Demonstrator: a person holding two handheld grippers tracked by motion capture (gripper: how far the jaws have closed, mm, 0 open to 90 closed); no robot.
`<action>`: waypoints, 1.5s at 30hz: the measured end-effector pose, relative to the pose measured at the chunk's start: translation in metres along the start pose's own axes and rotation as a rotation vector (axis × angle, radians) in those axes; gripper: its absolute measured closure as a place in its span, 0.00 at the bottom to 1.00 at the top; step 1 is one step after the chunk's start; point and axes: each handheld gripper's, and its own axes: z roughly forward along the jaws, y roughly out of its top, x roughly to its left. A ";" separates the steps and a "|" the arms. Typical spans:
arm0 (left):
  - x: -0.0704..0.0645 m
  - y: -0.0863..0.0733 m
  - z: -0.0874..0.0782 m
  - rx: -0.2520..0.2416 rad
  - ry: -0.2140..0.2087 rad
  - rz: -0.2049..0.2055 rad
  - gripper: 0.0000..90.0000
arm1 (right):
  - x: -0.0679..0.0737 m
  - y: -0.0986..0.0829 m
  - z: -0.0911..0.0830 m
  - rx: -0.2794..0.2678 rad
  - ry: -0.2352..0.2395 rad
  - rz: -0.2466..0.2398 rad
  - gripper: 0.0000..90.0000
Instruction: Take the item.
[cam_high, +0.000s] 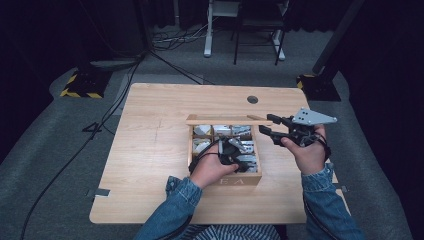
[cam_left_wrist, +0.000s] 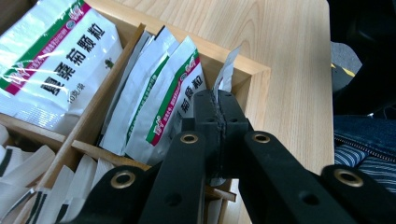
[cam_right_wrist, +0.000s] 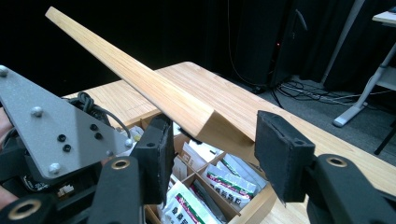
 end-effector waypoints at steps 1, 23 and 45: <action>0.000 0.001 -0.002 -0.006 0.000 0.009 0.99 | 0.000 0.000 0.000 -0.001 0.001 0.002 0.54; -0.021 0.018 -0.053 -0.242 0.041 0.126 1.00 | -0.001 0.000 0.000 -0.003 0.004 0.006 0.54; -0.028 -0.005 -0.107 -0.343 0.052 0.106 1.00 | -0.003 0.002 0.000 0.003 0.013 -0.001 0.54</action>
